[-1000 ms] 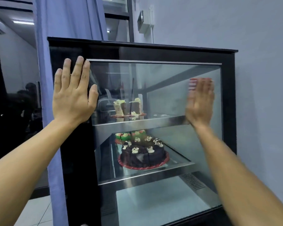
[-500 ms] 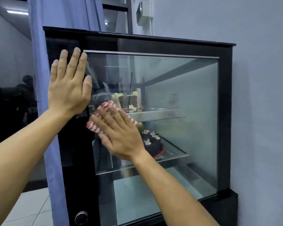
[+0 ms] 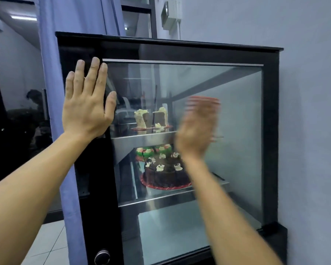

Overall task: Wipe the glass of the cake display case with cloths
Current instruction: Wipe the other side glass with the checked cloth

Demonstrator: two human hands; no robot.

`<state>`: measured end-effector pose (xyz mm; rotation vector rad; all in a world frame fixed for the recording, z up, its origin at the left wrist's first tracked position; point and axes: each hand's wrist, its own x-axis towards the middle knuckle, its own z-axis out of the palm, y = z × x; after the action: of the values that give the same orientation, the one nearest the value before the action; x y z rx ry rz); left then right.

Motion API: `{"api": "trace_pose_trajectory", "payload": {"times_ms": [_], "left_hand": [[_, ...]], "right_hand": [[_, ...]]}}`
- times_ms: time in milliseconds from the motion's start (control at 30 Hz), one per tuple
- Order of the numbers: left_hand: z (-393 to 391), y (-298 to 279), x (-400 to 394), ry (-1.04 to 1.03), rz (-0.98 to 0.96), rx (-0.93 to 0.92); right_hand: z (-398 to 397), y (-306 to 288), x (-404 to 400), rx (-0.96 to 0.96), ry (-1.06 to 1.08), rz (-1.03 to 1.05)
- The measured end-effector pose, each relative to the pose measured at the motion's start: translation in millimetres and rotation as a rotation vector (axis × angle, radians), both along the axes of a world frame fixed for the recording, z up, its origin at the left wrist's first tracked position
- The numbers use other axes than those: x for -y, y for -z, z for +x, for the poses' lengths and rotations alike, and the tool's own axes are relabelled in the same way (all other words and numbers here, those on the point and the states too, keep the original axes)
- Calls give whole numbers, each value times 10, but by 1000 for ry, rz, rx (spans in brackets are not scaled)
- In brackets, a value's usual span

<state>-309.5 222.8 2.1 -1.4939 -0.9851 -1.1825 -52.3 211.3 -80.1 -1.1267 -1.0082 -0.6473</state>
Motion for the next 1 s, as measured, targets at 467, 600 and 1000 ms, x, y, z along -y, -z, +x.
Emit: {"api": "trace_pose_trajectory", "payload": {"times_ms": [467,600,1000], "left_hand": [[-262,-293,54,-50,-20,-254],[-295,-302,54,-25,-50,-252],[-781,-904,166,-118,-130,-683]], "right_hand": [[1981,358,49,-725,-55,-270],[1481,187,-44,-807,19,-238],[-1442,402,116,1168,-17,-18]]}}
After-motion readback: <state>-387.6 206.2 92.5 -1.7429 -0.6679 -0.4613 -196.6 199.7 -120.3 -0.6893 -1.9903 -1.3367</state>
